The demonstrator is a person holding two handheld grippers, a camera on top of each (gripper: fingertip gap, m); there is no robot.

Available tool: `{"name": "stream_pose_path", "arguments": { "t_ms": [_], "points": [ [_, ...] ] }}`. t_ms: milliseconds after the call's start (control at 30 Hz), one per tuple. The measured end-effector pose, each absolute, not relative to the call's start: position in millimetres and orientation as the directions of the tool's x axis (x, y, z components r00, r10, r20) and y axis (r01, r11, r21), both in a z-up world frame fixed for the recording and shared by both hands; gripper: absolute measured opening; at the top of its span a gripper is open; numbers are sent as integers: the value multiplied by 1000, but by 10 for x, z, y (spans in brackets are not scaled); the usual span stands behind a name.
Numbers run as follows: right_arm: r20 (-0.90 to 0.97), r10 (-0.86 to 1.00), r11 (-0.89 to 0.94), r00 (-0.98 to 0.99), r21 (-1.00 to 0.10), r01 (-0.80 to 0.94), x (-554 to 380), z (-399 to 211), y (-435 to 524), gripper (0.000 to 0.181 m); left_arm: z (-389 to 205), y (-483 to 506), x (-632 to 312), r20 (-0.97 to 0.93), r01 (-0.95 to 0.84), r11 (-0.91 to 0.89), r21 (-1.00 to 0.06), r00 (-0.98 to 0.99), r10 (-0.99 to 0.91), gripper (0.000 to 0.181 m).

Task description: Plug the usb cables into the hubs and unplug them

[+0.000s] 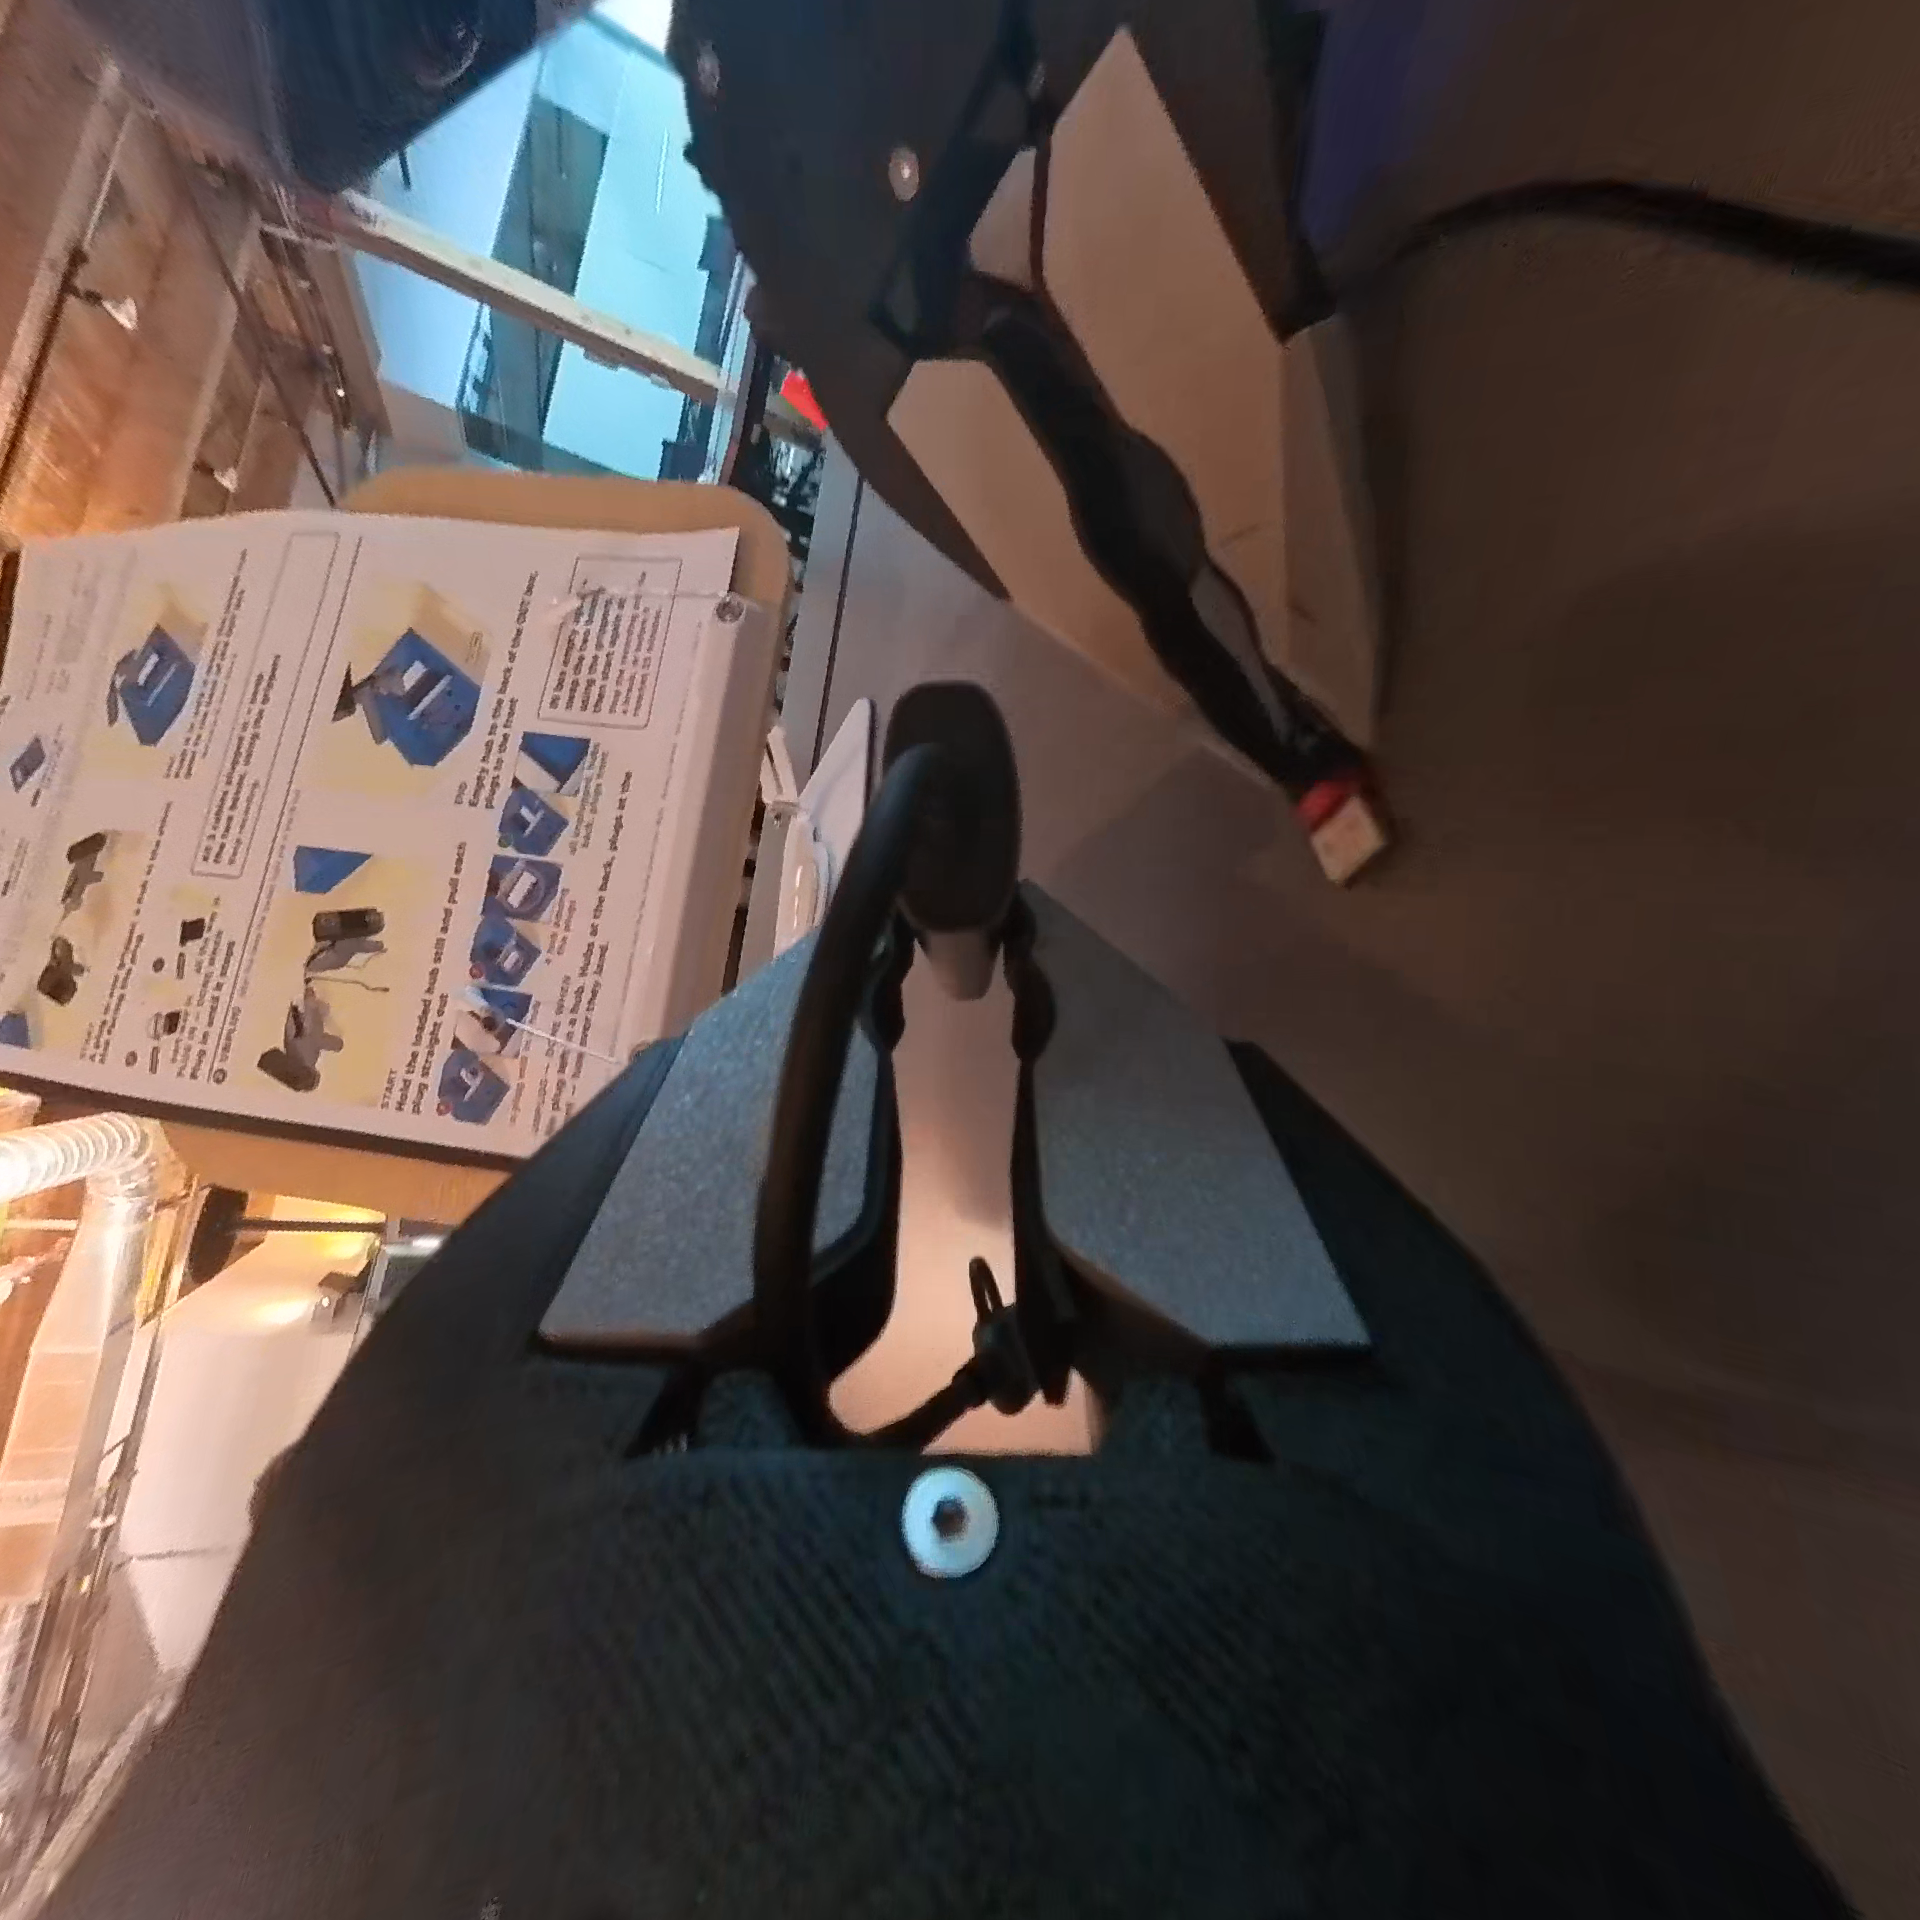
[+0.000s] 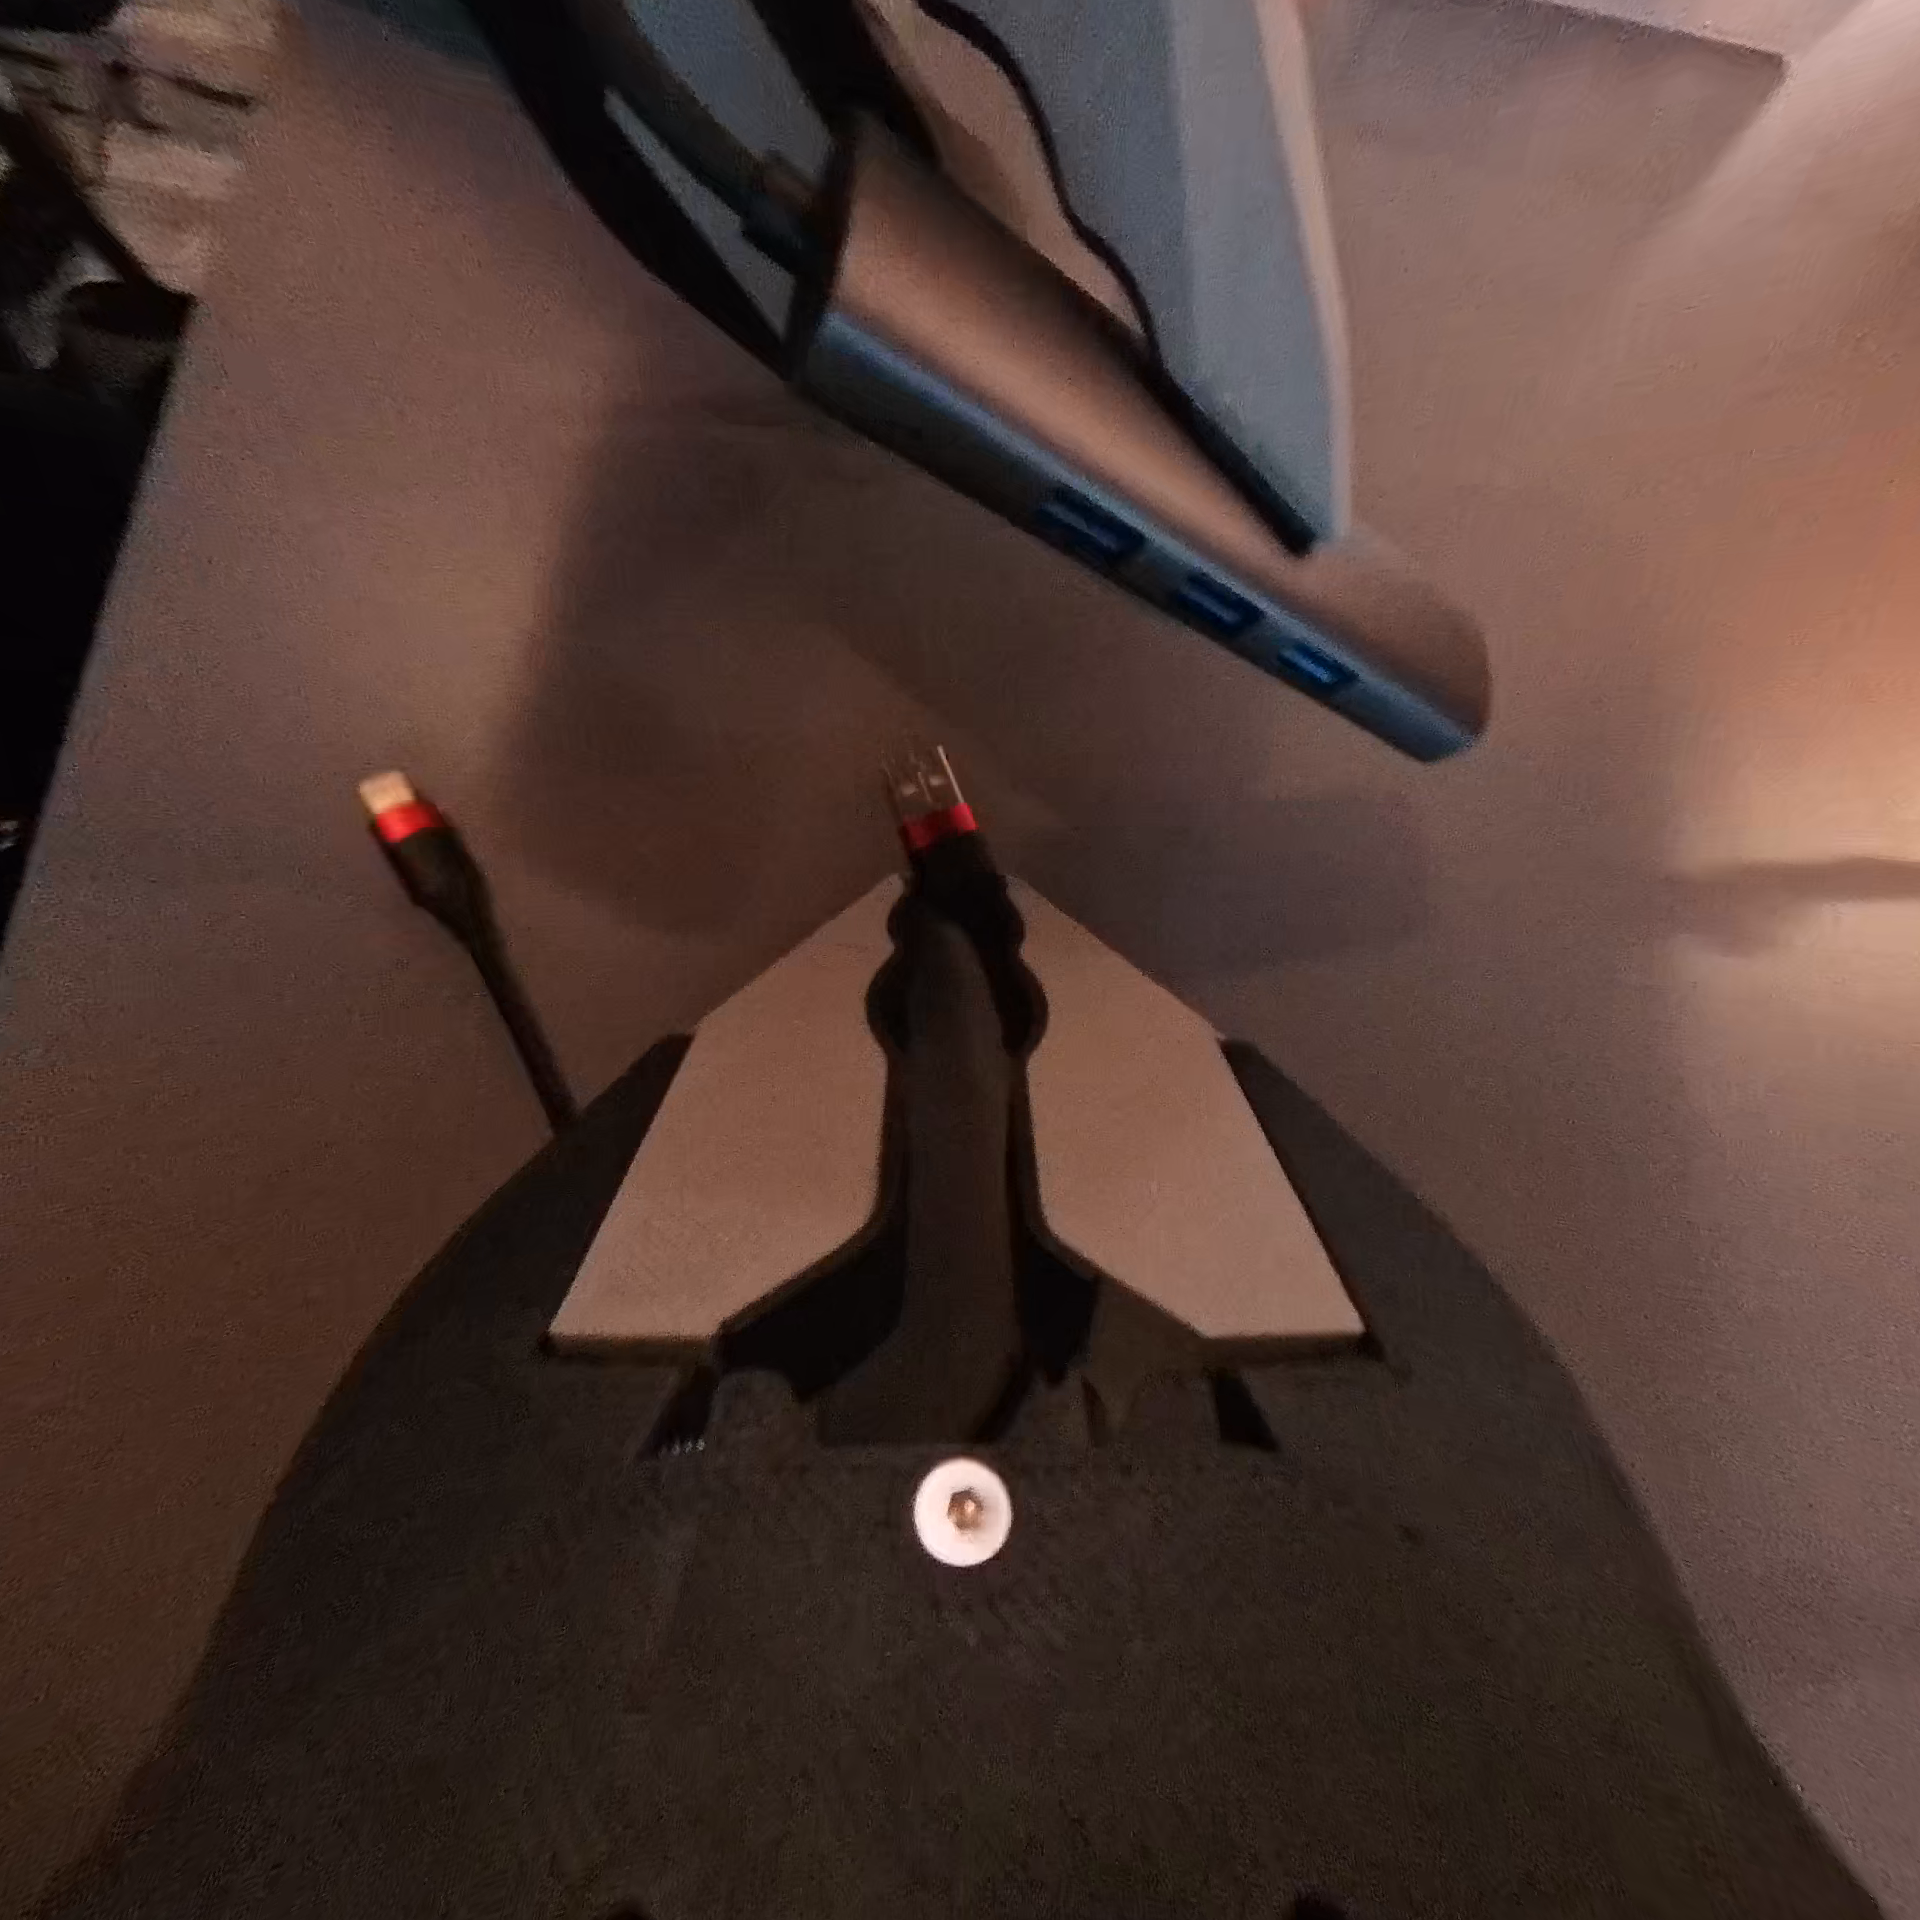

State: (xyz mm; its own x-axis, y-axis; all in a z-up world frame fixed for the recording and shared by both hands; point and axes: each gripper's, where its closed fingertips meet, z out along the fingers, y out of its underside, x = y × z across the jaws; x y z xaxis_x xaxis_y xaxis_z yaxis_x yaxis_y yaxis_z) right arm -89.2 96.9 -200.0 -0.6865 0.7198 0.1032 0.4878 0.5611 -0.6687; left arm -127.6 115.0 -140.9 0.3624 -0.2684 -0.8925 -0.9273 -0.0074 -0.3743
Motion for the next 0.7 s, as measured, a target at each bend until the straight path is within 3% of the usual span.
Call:
{"name": "stream_pose_path", "arguments": {
  "t_ms": [300,700],
  "points": [
    [47,782,471,-621,-697,541,-951,-1996,1145,25,-1445,1172,-1337,-898,-934,-33,-356,352,-264,15],
    [54,769,469,-637,-724,505,-1020,-1988,1084,4,-1482,1191,-1378,-894,-932,-51,-359,359,-267,15]
  ]
}}
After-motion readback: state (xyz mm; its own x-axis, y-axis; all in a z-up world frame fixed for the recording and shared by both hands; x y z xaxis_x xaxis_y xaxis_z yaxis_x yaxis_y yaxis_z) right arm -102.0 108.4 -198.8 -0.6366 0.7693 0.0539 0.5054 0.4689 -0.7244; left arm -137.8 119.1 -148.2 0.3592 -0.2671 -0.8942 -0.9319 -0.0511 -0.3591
